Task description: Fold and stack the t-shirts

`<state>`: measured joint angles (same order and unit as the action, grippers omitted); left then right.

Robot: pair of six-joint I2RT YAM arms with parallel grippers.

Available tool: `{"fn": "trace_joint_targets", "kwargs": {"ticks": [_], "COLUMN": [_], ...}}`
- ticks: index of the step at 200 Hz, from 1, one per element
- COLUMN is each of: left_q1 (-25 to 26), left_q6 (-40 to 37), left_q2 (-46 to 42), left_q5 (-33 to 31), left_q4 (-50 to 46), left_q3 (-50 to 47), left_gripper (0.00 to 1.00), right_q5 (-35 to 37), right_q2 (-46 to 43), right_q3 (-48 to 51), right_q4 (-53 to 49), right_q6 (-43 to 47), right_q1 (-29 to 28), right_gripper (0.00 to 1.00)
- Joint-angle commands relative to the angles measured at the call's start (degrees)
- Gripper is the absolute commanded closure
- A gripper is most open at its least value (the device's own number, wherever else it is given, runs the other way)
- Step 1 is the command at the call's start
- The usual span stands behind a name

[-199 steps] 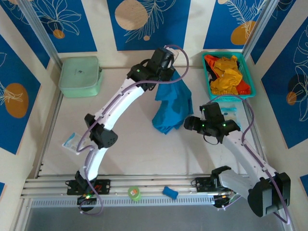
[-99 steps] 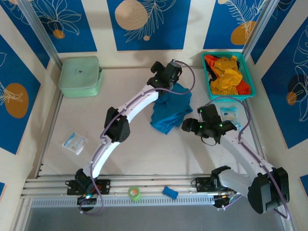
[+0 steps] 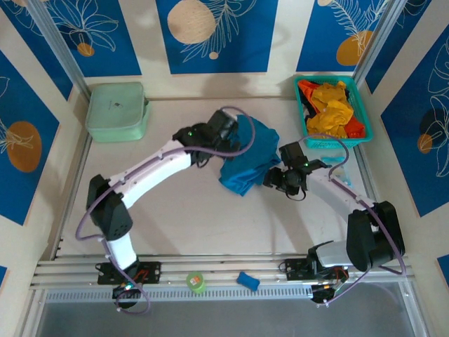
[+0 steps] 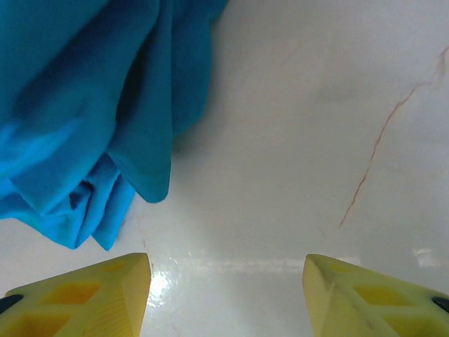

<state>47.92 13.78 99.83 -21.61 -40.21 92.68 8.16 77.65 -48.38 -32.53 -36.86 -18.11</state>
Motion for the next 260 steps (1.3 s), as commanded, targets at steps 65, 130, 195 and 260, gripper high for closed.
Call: {"fn": "trace_joint_targets", "kwargs": {"ticks": [65,130,195,260], "left_q1": [1.47,1.31,-0.07,-1.66], "left_q6": [23.65,24.53,23.82,20.32], "left_q2": [2.05,11.25,12.73,9.84], "left_q5": [24.48,21.68,18.3,13.77], "left_q4": [15.29,21.25,23.42,19.46], "left_q3": [-22.06,-17.86,-16.62,-16.18], "left_gripper": [0.0,0.01,0.41,1.0], "right_q5": [-1.69,-4.93,-4.68,4.36], "right_q2": [3.35,8.9,16.03,17.0], "right_q3": [-4.02,-3.65,-5.65,-5.68], "right_q4": [-0.01,5.45,11.09,13.05], "right_q6": [1.22,-1.65,-4.57,-4.29], "right_q1": [2.17,-0.24,-4.63,-5.53], "right_gripper": [0.48,0.51,0.53,1.0]}}
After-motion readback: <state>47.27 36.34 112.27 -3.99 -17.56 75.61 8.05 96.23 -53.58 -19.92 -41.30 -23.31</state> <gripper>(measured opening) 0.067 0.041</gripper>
